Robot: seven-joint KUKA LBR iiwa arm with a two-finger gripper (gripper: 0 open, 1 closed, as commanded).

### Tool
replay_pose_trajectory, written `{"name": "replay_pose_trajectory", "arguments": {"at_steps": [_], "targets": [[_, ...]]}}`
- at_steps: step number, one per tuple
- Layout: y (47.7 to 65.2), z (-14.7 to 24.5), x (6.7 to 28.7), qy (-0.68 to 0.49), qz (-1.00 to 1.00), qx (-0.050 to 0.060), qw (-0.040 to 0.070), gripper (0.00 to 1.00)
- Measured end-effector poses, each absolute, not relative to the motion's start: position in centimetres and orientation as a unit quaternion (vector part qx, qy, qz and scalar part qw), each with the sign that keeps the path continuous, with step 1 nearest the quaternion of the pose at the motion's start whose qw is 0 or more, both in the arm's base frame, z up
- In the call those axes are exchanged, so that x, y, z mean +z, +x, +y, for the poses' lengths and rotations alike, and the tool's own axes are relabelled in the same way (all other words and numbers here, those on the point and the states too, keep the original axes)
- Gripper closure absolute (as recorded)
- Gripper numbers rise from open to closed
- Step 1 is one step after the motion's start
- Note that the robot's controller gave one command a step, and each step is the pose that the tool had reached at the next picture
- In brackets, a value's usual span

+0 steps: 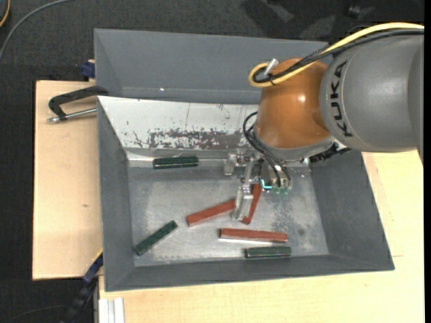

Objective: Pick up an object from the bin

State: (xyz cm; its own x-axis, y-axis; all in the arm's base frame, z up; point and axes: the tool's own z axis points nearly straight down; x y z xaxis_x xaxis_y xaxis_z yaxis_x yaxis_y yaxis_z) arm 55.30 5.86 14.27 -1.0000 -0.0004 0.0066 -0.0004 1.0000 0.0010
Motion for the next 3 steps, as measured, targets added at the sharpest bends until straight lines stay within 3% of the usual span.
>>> {"name": "replay_pose_trajectory", "arguments": {"at_steps": [1, 3], "targets": [[53.77, 8.01, 6.91, 0.104, -0.995, -0.001, 0.002, 0.00], [53.97, 8.05, 7.14, 0.102, -0.995, -0.001, -0.001, 0.00]]}}
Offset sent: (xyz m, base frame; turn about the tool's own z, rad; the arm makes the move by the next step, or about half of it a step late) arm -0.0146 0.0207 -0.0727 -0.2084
